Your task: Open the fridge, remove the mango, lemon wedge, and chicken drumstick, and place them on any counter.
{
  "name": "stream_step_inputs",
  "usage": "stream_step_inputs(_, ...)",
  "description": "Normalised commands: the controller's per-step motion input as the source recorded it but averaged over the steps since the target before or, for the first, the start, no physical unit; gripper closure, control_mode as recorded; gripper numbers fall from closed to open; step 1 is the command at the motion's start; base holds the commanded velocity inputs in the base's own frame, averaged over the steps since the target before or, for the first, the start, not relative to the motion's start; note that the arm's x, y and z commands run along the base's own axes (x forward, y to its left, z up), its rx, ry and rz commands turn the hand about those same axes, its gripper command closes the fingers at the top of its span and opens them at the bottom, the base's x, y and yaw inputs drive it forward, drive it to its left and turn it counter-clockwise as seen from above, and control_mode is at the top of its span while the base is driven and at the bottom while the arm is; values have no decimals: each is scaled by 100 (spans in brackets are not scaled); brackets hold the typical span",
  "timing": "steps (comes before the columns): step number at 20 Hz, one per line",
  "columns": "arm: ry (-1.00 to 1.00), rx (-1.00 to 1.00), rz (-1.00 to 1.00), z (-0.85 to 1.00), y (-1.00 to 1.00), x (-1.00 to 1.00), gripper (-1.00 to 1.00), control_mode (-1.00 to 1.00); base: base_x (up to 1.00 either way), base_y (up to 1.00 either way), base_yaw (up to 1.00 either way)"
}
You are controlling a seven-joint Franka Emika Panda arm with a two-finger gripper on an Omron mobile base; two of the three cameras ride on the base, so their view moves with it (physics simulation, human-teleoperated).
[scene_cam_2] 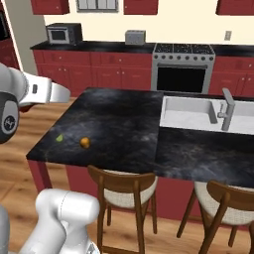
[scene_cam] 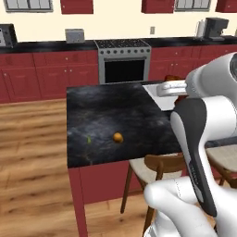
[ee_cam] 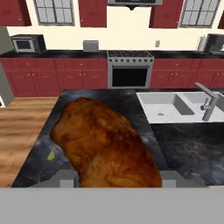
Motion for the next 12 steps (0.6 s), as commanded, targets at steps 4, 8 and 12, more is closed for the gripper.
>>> stream_step_inputs(4,0,0,0,0,0,0,100,100,64,-2,0)
stream_step_inputs(8,0,0,0,0,0,0,100,100,68,0,0)
stream_step_inputs(12,0,0,0,0,0,0,100,100,39,-2,0)
